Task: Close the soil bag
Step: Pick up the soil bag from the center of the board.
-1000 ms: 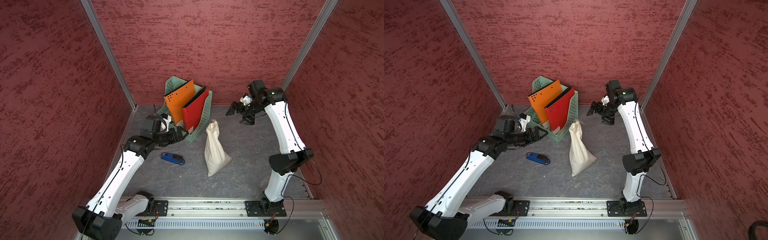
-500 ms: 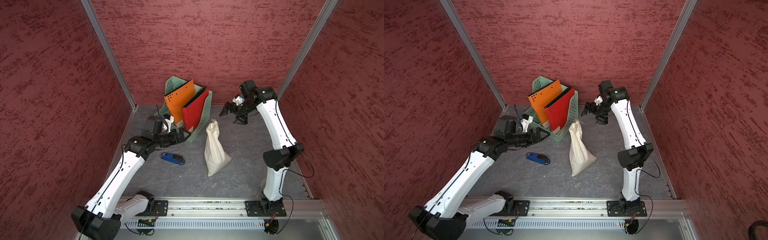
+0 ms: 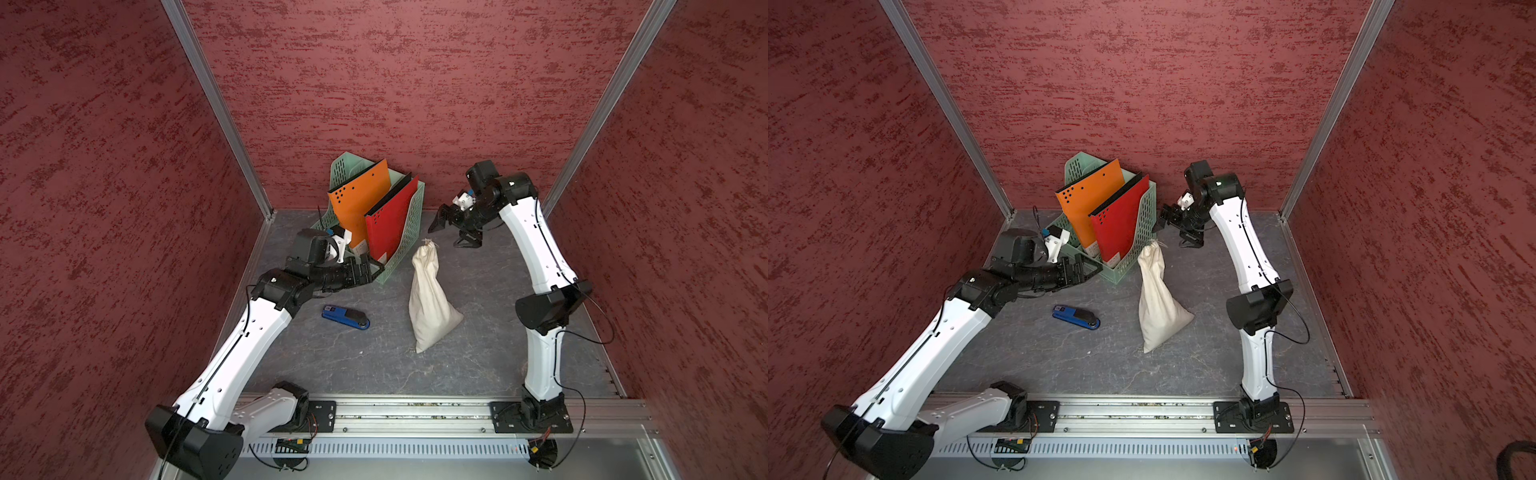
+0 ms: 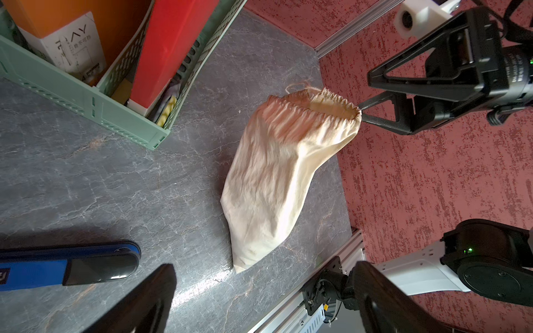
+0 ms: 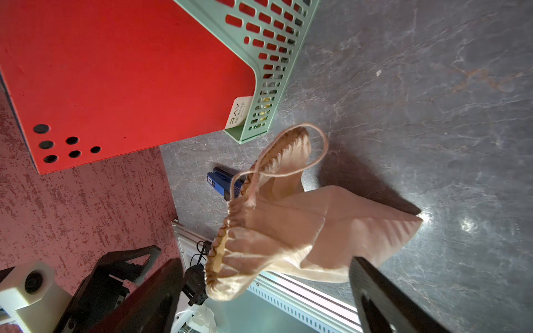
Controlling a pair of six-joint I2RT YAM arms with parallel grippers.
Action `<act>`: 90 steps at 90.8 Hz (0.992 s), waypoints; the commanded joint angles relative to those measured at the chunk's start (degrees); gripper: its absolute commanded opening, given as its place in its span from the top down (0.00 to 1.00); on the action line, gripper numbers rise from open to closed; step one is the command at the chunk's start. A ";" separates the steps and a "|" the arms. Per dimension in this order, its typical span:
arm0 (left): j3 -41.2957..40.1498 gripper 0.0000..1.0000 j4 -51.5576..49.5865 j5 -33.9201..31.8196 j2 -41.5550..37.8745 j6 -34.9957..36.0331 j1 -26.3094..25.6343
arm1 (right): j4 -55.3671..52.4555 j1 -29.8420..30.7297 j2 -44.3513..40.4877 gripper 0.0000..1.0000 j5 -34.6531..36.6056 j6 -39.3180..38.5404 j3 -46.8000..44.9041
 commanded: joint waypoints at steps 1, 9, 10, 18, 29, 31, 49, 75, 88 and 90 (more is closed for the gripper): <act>1.47 0.00 -0.68 0.02 0.70 2.10 -0.10 | -0.24 1.02 1.11 0.09 -0.98 0.58 1.87; 1.78 0.00 -0.83 0.37 1.35 2.61 0.07 | -0.02 1.40 1.32 0.11 -0.97 0.82 1.89; 1.85 0.00 -0.93 0.43 1.45 2.70 0.10 | 0.04 1.45 1.35 0.11 -1.02 0.91 1.88; 2.30 0.00 -1.39 0.57 2.05 3.30 0.12 | 0.43 1.63 1.69 0.13 -1.06 1.34 1.88; 2.38 0.00 -1.64 0.66 2.28 3.73 0.30 | 0.28 2.10 2.37 0.16 -1.08 1.41 1.83; 2.37 0.00 -1.64 0.59 2.27 3.81 0.30 | 0.21 2.18 2.46 0.16 -1.04 1.44 1.86; 2.04 0.00 -2.10 0.68 1.83 4.16 0.58 | 0.49 2.68 3.17 0.22 -0.76 1.70 1.84; 1.33 0.00 -2.20 0.31 1.05 3.95 1.16 | 1.06 2.82 3.49 0.45 -1.47 2.06 1.84; 1.38 0.00 -1.54 0.29 1.22 3.46 1.36 | 0.24 2.86 3.16 0.62 -1.36 1.68 1.83; 1.40 0.00 -1.40 0.26 1.28 3.35 1.35 | 0.02 2.78 2.98 0.66 -1.27 1.55 1.82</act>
